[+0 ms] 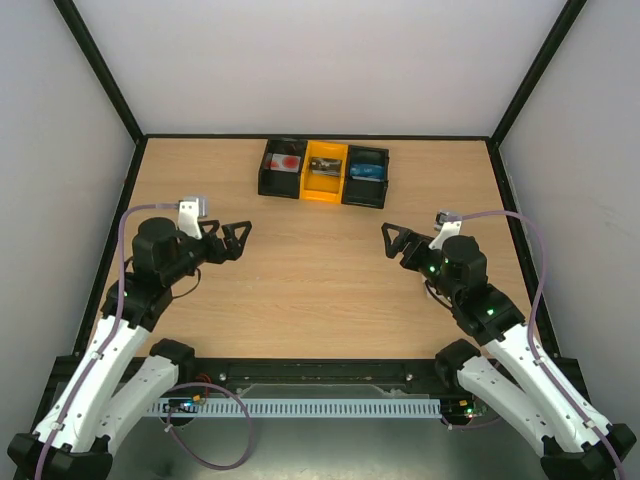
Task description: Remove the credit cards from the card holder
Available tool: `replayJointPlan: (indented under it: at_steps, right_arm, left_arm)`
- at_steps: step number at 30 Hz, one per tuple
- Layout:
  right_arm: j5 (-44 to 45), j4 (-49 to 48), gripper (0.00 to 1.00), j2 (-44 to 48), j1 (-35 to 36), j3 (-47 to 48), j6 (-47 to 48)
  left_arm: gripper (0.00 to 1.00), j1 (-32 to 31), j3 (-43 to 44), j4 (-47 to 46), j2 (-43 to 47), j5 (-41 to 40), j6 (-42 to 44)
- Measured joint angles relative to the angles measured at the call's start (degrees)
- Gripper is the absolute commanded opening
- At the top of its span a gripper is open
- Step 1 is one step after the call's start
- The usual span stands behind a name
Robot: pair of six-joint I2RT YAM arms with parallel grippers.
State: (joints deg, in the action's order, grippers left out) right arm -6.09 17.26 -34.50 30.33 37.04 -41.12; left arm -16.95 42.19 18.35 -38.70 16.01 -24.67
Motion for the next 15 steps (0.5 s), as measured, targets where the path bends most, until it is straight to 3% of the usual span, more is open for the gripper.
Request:
replayJointPlan:
  at_steps: [7, 15]
  right_arm:
    - [1.7, -2.7, 0.98, -0.3, 0.0, -2.2, 0.1]
    - [11.9, -9.4, 1.00, -8.5, 0.0, -3.9, 0.7]
  left_arm:
    - [1.00, 0.0, 0.0, -1.2, 1.3, 0.1, -0.2]
    - [1.00, 0.0, 0.0, -1.2, 0.7, 1.1, -0.5]
